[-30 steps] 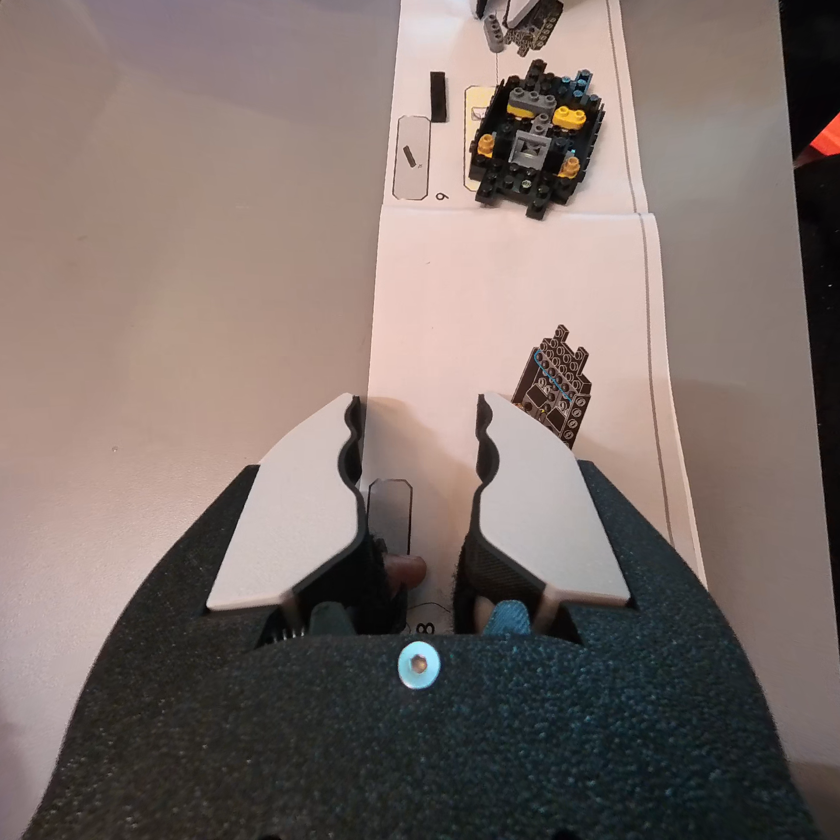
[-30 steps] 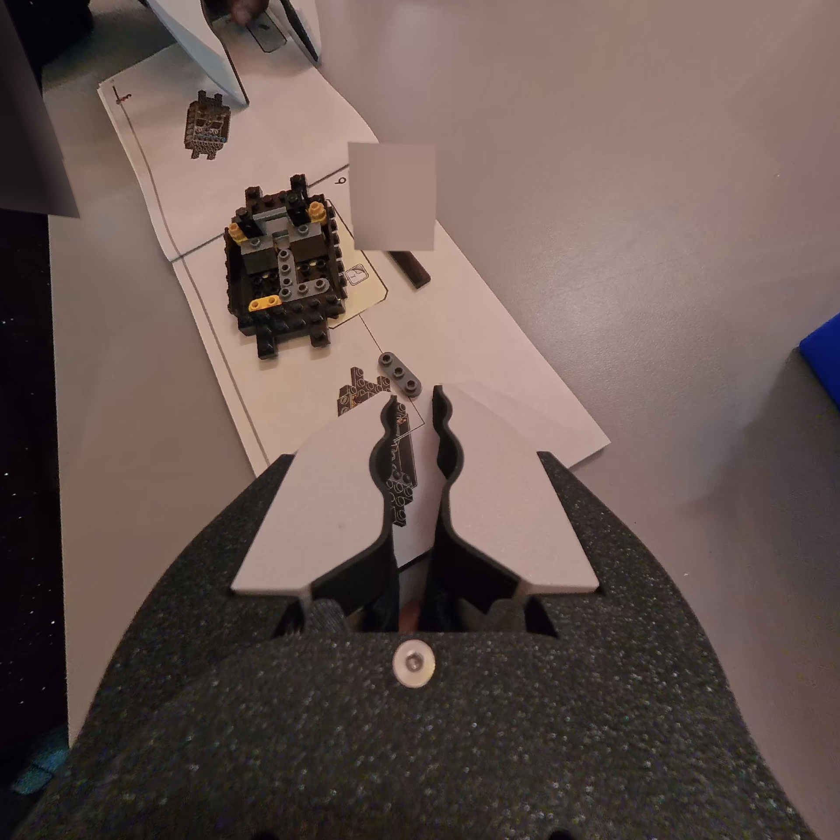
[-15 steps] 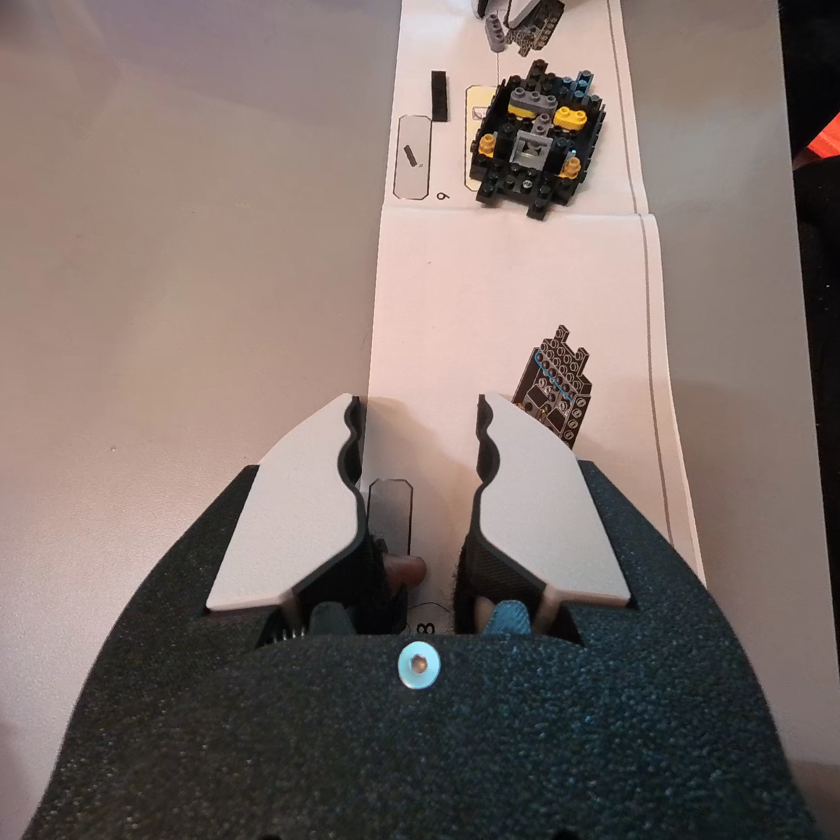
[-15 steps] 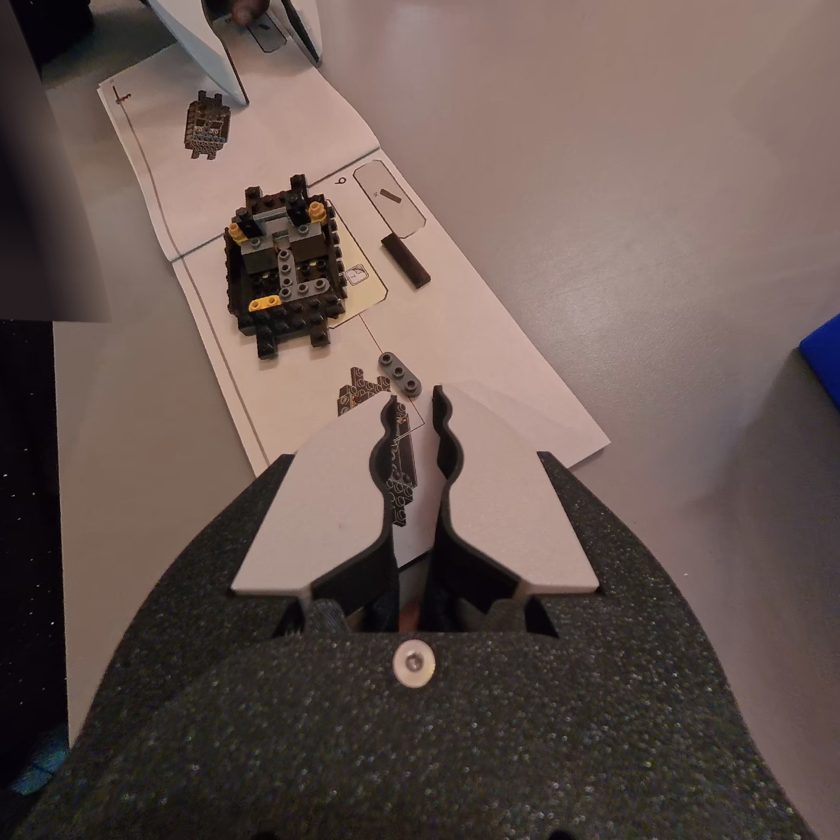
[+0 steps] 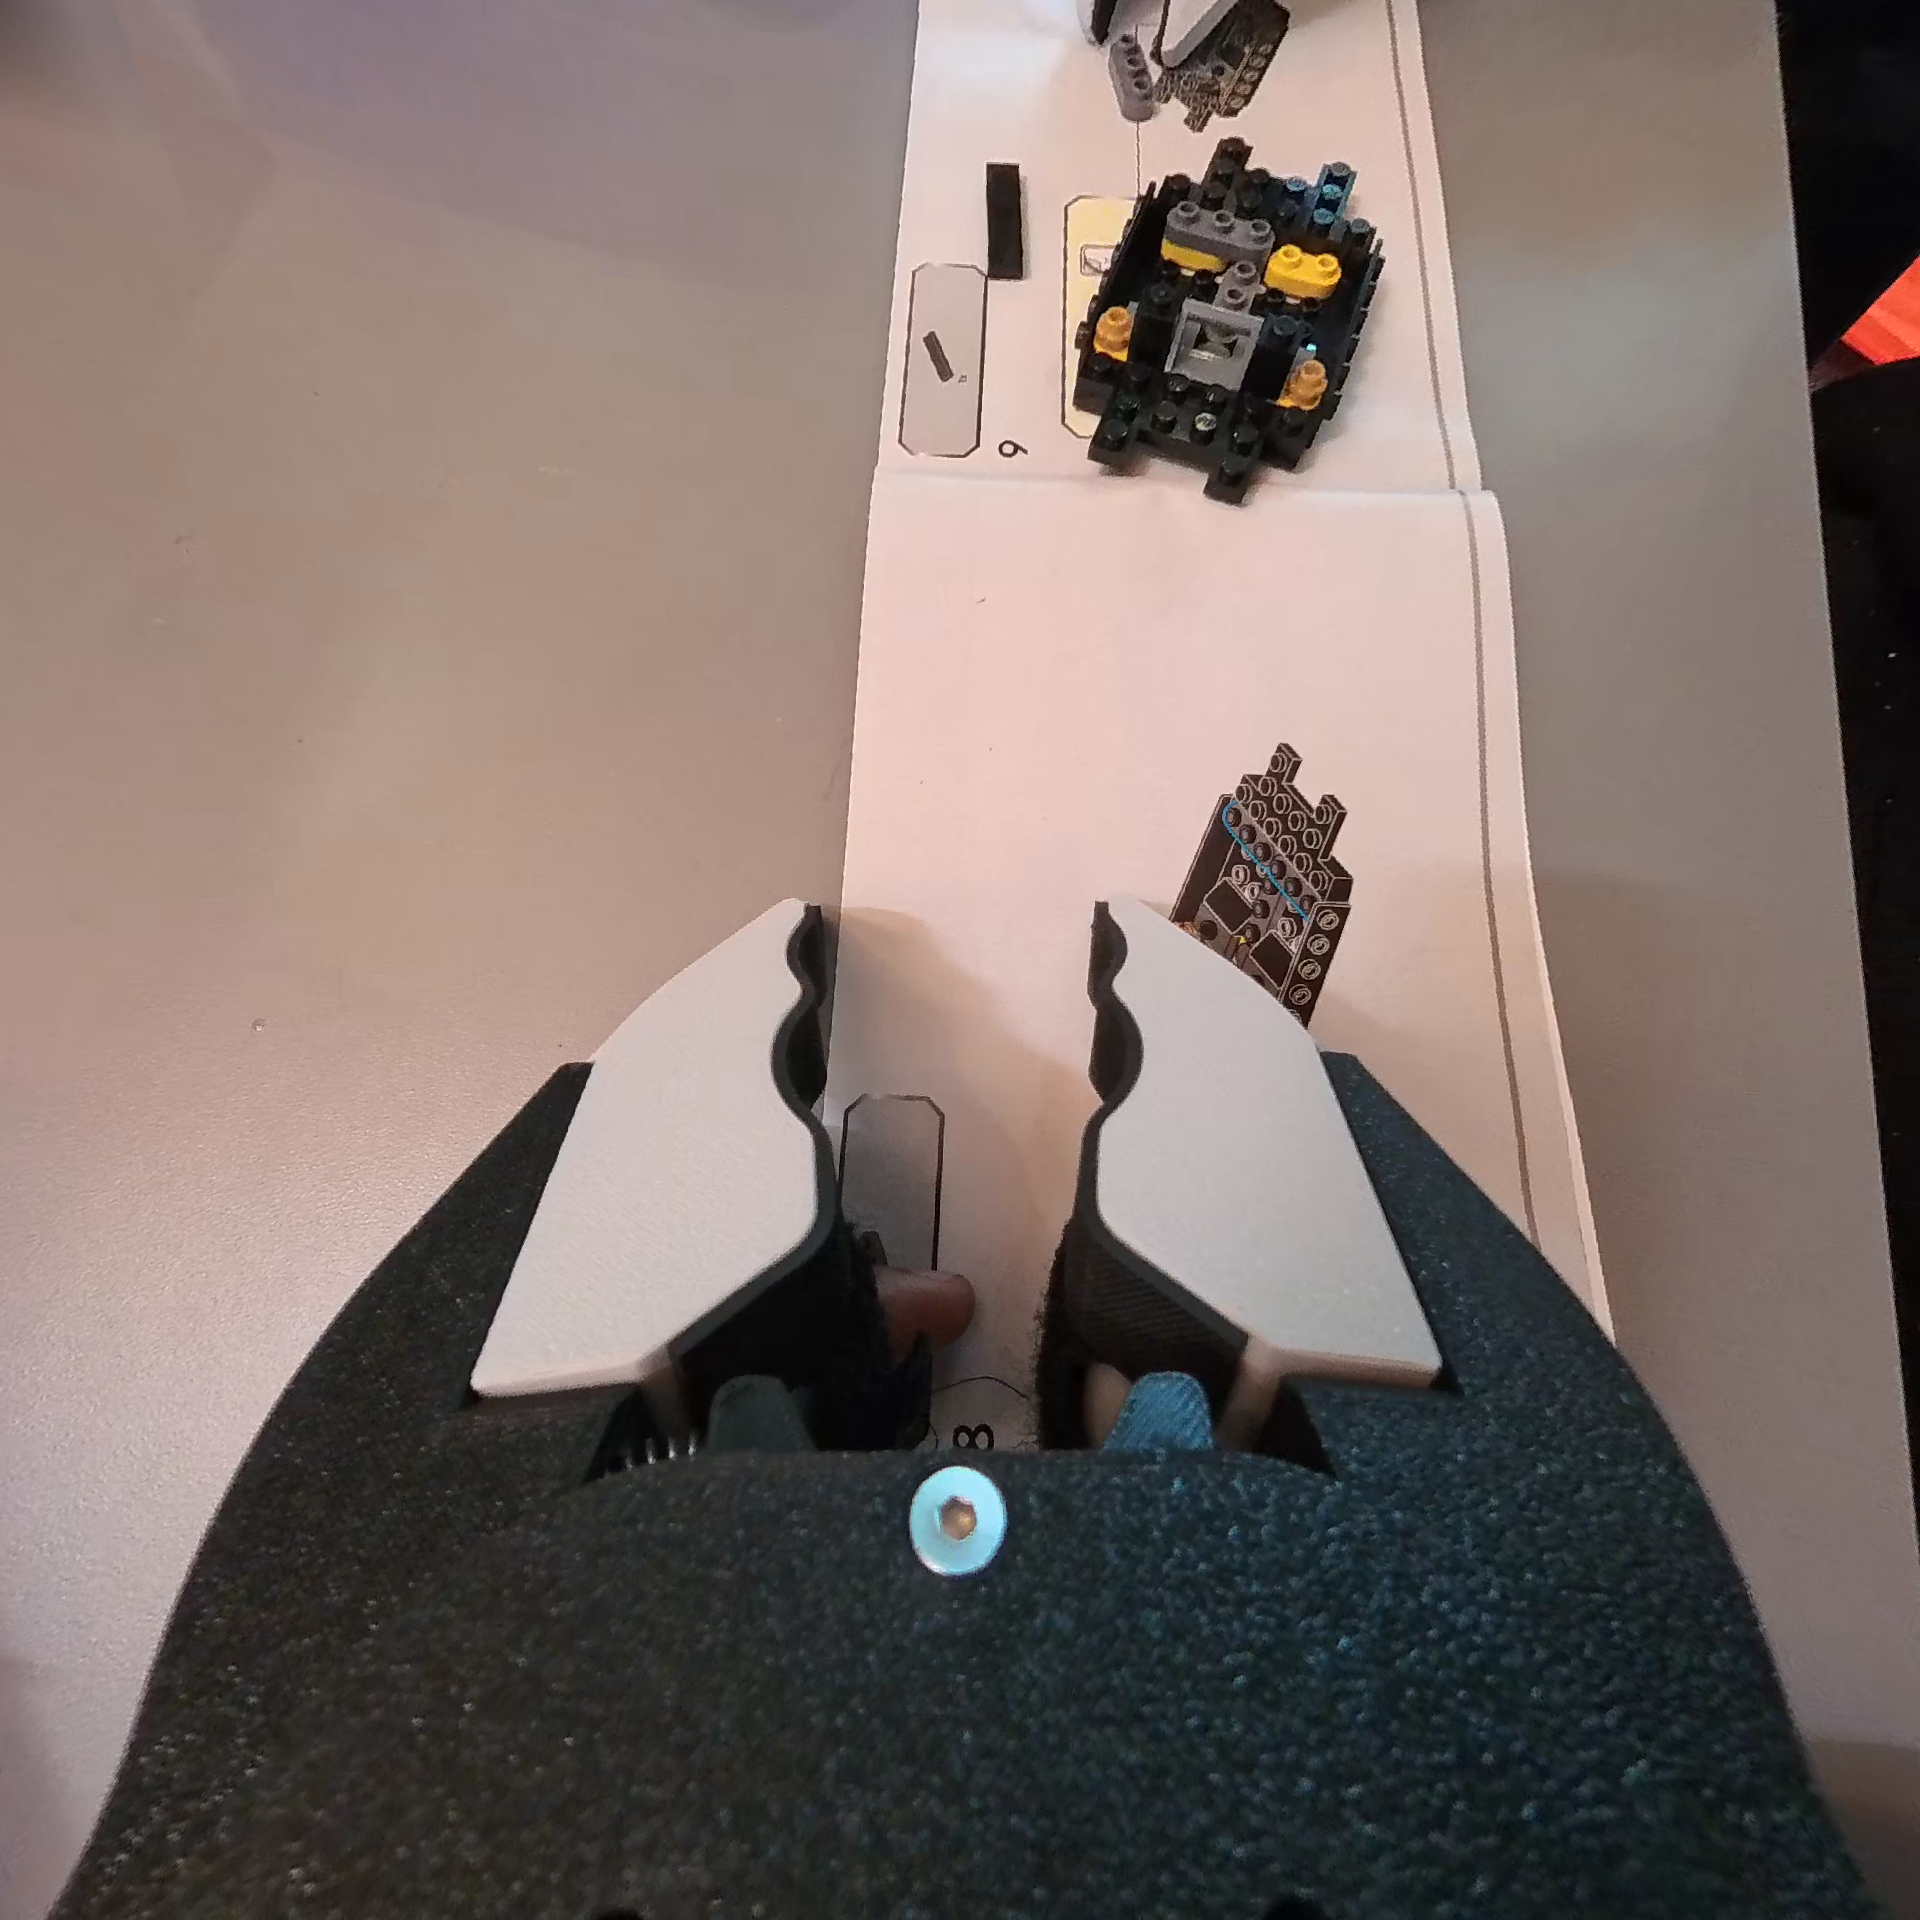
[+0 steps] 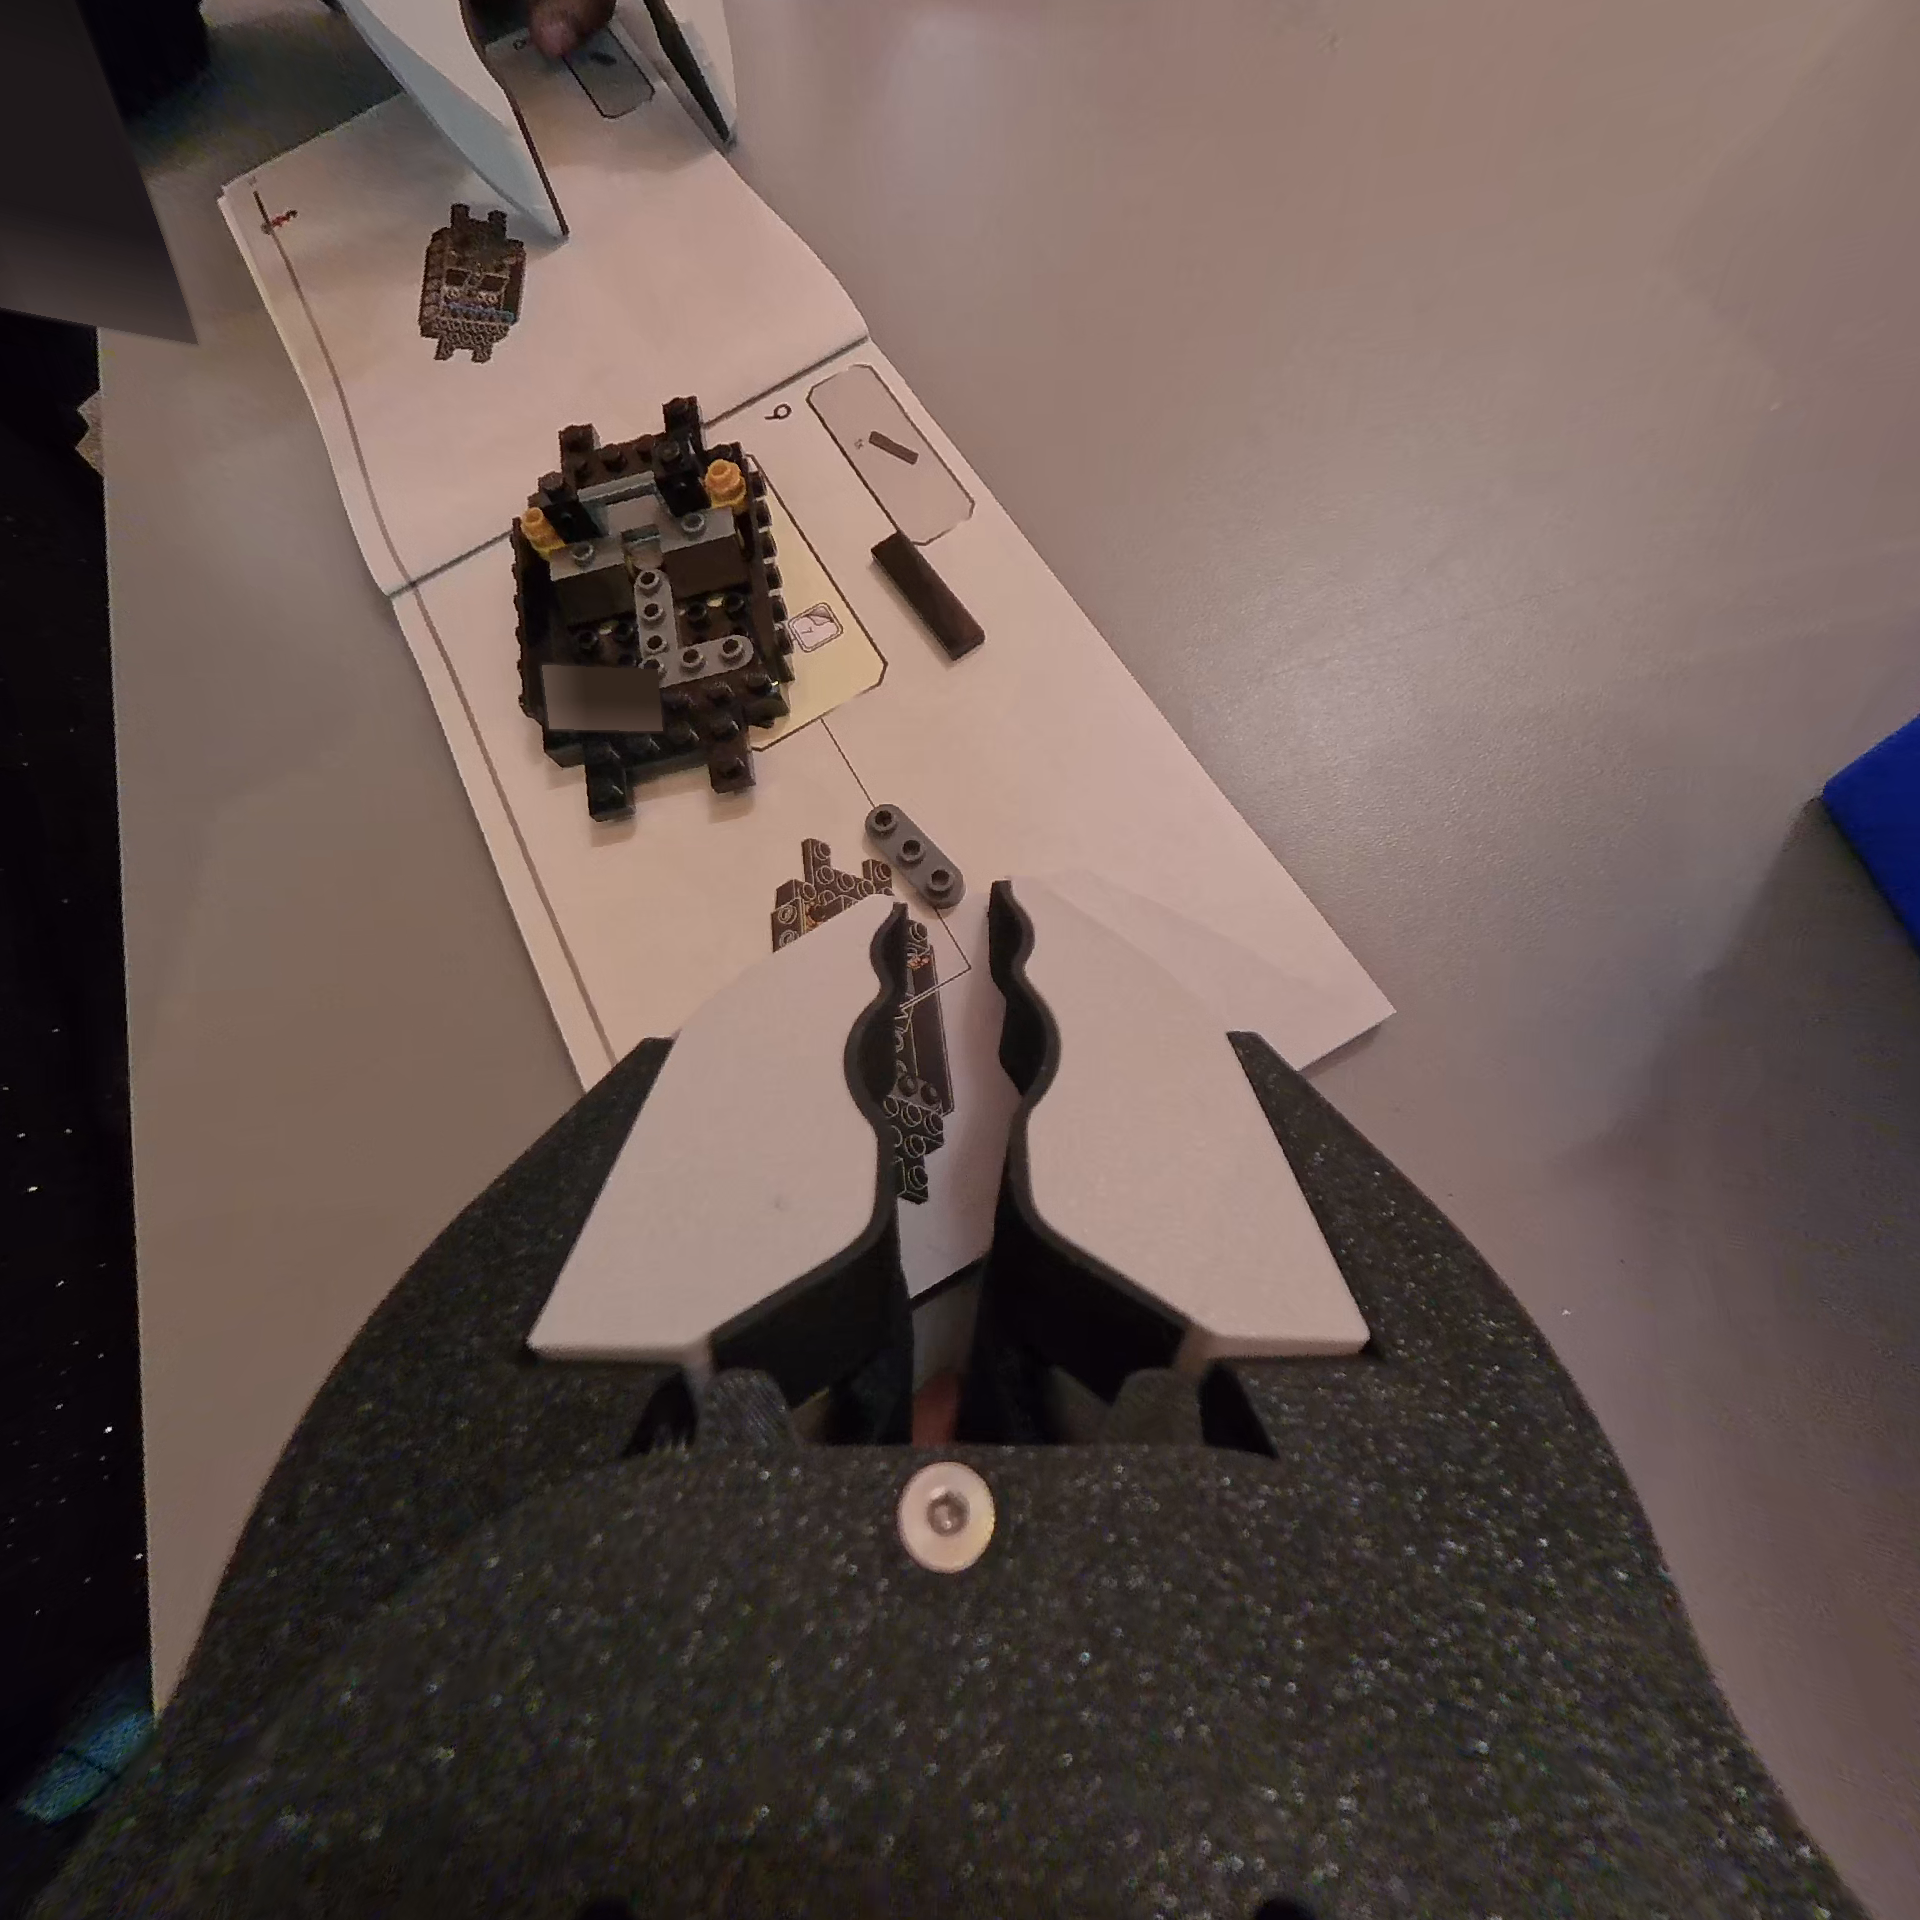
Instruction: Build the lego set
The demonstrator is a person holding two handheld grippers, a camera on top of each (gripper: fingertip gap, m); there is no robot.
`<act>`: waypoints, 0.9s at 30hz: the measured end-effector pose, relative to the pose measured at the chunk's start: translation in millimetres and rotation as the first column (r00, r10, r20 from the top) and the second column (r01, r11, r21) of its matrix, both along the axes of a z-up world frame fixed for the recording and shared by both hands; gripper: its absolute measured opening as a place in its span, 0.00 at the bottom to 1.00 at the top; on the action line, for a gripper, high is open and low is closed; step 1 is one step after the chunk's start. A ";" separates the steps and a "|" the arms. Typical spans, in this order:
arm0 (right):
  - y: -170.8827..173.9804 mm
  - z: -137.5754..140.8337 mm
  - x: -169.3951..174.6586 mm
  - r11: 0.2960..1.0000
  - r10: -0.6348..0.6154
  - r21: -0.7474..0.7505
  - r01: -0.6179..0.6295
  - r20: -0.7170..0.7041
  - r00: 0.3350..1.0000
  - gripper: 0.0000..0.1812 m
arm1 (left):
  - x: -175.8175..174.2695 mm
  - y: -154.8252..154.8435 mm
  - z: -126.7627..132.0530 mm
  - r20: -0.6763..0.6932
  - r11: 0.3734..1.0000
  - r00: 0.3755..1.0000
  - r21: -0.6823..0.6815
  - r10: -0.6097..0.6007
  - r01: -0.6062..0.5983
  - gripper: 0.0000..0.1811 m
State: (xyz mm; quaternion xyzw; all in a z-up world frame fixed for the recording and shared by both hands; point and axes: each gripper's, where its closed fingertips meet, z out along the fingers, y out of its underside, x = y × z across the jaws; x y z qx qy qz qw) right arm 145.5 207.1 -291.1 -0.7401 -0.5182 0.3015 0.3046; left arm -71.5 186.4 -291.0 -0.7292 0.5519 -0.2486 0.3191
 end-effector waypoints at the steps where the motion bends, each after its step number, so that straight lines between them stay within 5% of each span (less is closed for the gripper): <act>1: 0.0 0.0 0.0 1.000 0.000 0.000 0.000 0.000 1.000 0.08 | 0.0 0.0 0.1 0.000 1.000 1.000 0.000 0.000 0.000 0.27; 9: -1.0 0.4 -0.1 1.000 0.006 0.004 -0.006 0.000 1.000 0.09 | 0.0 0.8 1.2 0.000 1.000 1.000 0.009 0.002 -0.002 0.28; 14: -5.2 1.2 1.0 0.997 0.039 0.068 -0.042 0.044 0.998 0.23 | 13.4 -5.0 31.2 0.061 0.995 0.998 0.096 -0.034 0.028 0.27; 17: -4.6 12.1 -1.5 0.995 0.022 0.098 -0.026 0.036 0.999 0.27 | 37.4 -19.6 59.8 0.094 0.981 0.991 0.178 -0.095 0.077 0.23; 20: -16.6 36.4 -20.8 0.989 0.069 0.131 -0.061 -0.056 0.996 0.17 | 87.4 -40.3 77.4 0.147 0.953 0.971 0.266 -0.190 0.146 0.14; 27: -52.0 20.2 -58.1 0.985 0.166 0.042 -0.170 0.084 0.982 0.18 | 152.6 -33.8 33.5 -0.135 0.933 0.973 0.285 -0.188 0.220 0.01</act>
